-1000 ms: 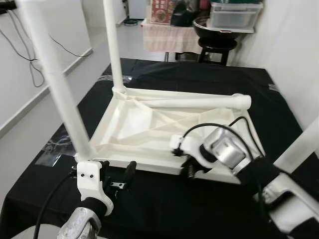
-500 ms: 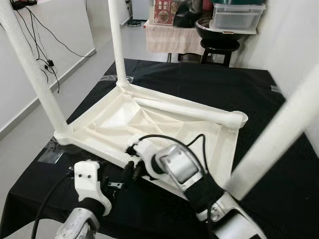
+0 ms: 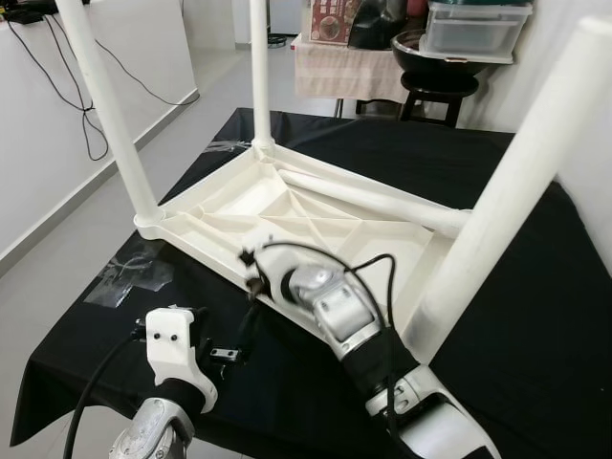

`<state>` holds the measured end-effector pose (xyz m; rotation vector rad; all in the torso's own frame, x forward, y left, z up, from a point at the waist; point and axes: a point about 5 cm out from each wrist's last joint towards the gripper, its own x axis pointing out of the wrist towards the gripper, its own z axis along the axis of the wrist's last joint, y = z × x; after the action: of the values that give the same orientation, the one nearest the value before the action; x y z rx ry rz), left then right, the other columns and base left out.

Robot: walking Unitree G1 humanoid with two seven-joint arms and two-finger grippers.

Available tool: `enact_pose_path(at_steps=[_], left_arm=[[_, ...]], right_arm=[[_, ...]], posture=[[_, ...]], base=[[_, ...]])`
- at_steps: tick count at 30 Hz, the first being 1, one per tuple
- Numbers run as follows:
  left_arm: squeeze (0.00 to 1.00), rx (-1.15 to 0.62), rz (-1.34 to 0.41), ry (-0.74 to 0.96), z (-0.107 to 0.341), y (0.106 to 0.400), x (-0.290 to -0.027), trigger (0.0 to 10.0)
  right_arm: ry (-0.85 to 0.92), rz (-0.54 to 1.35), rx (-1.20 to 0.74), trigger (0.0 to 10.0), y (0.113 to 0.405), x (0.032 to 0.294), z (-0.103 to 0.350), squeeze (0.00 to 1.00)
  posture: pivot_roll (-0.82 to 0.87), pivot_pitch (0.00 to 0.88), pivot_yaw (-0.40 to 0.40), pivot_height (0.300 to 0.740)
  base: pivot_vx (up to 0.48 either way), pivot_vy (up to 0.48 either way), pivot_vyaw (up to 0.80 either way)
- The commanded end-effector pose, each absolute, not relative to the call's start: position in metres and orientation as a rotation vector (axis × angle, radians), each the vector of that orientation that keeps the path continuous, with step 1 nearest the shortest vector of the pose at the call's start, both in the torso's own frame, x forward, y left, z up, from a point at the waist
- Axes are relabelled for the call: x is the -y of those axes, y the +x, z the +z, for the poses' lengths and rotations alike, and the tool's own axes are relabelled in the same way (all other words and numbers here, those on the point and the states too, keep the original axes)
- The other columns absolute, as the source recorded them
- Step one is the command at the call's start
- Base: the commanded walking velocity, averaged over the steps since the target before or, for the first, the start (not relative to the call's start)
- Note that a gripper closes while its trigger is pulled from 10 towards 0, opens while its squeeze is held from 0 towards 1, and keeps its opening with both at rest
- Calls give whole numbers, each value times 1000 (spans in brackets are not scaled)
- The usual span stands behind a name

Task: Building children table

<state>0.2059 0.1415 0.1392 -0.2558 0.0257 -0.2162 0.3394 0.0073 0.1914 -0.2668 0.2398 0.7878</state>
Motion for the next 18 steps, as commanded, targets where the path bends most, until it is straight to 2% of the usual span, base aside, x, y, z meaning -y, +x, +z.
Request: enact_pose_path(at_steps=[1, 4, 5, 6, 7, 13, 15, 18], left_arm=[[0, -2, -172, -257, 143, 205, -147, 10000], [0, 9, -128, -255, 144, 206, -152, 10000], [0, 21, -54, -237, 145, 207, -162, 10000], [0, 21, -54, -237, 145, 207, -162, 10000], [0, 24, -28, -226, 146, 207, -166, 10000], [0, 10, 104, -171, 144, 207, -184, 10000], [0, -26, 178, -139, 139, 204, -196, 10000], [0, -33, 185, -127, 139, 204, -198, 10000]], right_arm=[[-92, 876, -143, 10000, 327, -16, 201, 1000], [-24, 886, -102, 10000, 326, -9, 206, 1000], [43, 902, -63, 10000, 323, 6, 207, 698], [43, 902, -63, 10000, 323, 6, 207, 698], [57, 911, -52, 10000, 322, 13, 206, 0], [35, 996, 26, 10000, 308, 46, 198, 0], [53, 1043, 39, 10000, 296, 72, 196, 0], [64, 1050, 45, 10000, 294, 78, 196, 0]], posture=[[-37, 70, -18, 740], [-40, 71, -19, 740], [-43, 74, -19, 740], [-43, 74, -19, 740], [-43, 74, -19, 740], [-44, 80, -14, 740], [-46, 84, -10, 740], [-47, 84, -9, 740]], base=[[0, 0, 0], [0, 0, 0], [0, 0, 0], [0, 0, 0], [0, 0, 0], [0, 0, 0], [0, 454, 0], [0, 450, 0]])
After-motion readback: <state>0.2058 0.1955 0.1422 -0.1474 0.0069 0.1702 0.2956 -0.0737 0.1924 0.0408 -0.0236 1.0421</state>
